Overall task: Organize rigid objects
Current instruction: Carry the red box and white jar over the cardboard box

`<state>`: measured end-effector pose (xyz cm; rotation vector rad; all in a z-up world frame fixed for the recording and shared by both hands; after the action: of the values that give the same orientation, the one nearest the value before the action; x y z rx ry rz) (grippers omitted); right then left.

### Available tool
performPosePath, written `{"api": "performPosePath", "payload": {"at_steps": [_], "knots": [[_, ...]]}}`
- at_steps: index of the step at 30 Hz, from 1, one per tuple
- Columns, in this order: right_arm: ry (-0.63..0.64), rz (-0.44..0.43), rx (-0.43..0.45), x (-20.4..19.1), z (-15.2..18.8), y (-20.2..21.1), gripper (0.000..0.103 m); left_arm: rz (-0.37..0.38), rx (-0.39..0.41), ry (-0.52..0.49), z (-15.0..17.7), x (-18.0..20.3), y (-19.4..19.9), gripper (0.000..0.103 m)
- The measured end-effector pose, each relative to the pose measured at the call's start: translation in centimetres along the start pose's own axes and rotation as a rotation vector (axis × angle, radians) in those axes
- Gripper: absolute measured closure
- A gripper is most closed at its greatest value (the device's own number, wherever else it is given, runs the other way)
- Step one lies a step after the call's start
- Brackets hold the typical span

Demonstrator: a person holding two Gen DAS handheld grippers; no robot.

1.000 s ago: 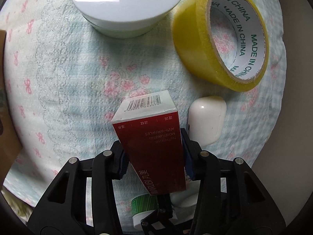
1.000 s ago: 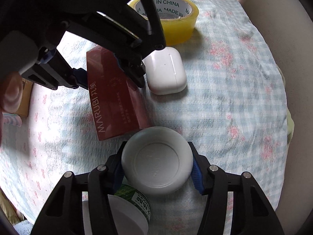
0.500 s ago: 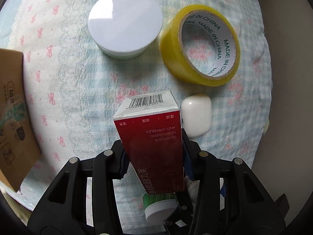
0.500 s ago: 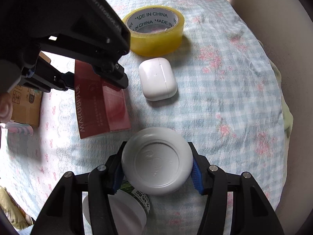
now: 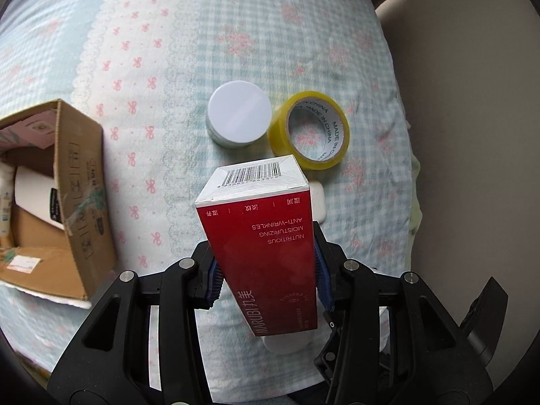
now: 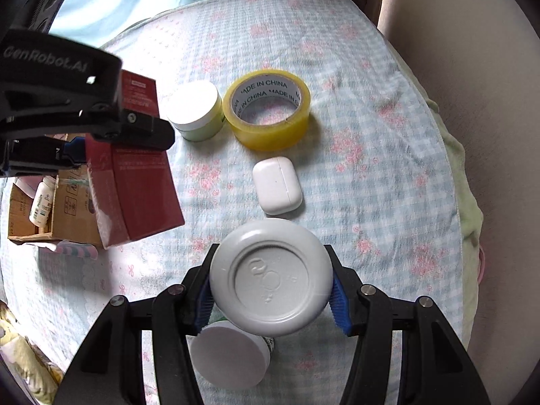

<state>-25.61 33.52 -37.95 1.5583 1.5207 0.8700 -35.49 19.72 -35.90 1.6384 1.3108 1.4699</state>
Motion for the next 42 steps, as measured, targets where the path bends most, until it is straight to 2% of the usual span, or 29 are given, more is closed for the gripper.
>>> {"api": "performPosePath", "payload": {"at_steps": [3,9,17,22,31,38,42], "knots": [[0.007,0.0,0.023,-1.2,-1.6,1.6,0.051,0.015,0.038,0.02,0.1,-2.0,3.3,0.063],[0.057,-0.021,0.072,-6.9,-5.3,5.6,0.051,0.037,0.12,0.068,-0.7,-7.6,10.4,0.063],[0.154,-0.092,0.154,-17.8,-9.0,8.9,0.051,-0.019,0.23,0.125,-1.9,-18.0,18.7,0.063],[0.194,-0.137,0.182,-24.6,-10.4,9.6,0.051,-0.066,0.269,0.169,-2.2,-24.8,21.7,0.063],[0.223,-0.159,0.157,-32.7,-10.7,7.7,0.051,-0.101,0.271,0.201,-2.6,-33.7,22.5,0.063],[0.219,-0.138,0.112,-35.8,-10.4,4.1,0.051,-0.101,0.241,0.162,-3.7,-37.3,20.2,0.063],[0.217,-0.123,0.068,-36.5,-9.2,1.4,0.051,-0.104,0.21,0.133,-4.3,-39.0,17.8,0.063]]}}
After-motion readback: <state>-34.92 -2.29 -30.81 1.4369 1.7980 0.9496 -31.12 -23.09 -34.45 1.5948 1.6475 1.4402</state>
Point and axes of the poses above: each gripper's, at about its wrist camera, not at the fingertips, and y roughly against the way its jaws point, x to its right, z to its underside, the point moved 3 cm from there along -y, roughly the way its jaws point, and after that the axes turned 11 degrees about x, right-handed, at the moved point
